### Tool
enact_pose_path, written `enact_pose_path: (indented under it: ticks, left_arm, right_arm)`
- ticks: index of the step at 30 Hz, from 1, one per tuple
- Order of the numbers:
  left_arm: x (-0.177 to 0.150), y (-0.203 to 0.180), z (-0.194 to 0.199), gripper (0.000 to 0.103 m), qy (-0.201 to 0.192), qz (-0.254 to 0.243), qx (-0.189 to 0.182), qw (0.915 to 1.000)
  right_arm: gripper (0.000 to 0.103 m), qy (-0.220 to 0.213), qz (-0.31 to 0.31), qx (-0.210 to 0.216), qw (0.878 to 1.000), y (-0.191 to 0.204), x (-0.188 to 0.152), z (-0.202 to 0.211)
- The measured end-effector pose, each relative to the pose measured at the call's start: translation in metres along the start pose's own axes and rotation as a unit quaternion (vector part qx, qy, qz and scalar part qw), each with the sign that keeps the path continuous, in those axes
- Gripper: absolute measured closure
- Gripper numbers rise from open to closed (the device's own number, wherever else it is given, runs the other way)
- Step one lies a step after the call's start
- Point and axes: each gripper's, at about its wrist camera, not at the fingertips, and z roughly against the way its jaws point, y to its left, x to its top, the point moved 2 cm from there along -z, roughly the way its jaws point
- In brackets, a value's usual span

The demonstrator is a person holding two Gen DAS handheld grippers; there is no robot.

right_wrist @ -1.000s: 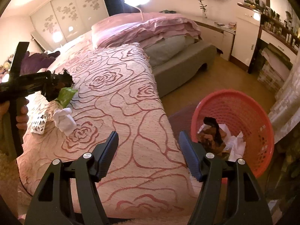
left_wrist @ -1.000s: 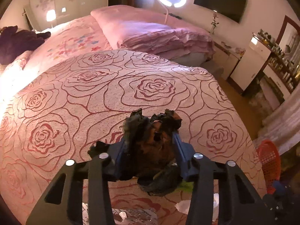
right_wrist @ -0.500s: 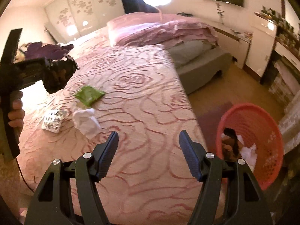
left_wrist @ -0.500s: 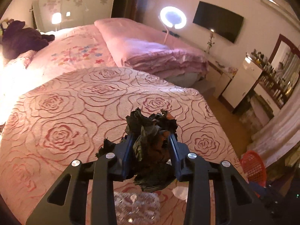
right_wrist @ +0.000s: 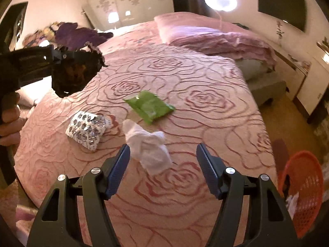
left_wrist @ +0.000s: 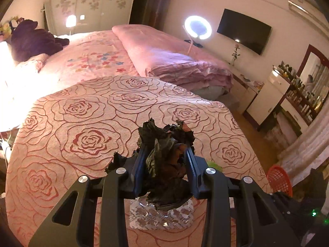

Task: Collect trash
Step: 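Grasp the dark crumpled paper with the left tool while the right tool grasps the white tissue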

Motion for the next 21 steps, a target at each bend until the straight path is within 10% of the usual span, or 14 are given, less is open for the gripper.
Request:
enact_pose_path:
  ticks: [21]
  left_arm:
    - [-0.006, 0.002, 0.005, 0.07, 0.0, -0.002, 0.0, 1.0]
  right_arm:
    - [0.064, 0.008, 0.025, 0.016, 1.0, 0.019, 0.003, -0.02]
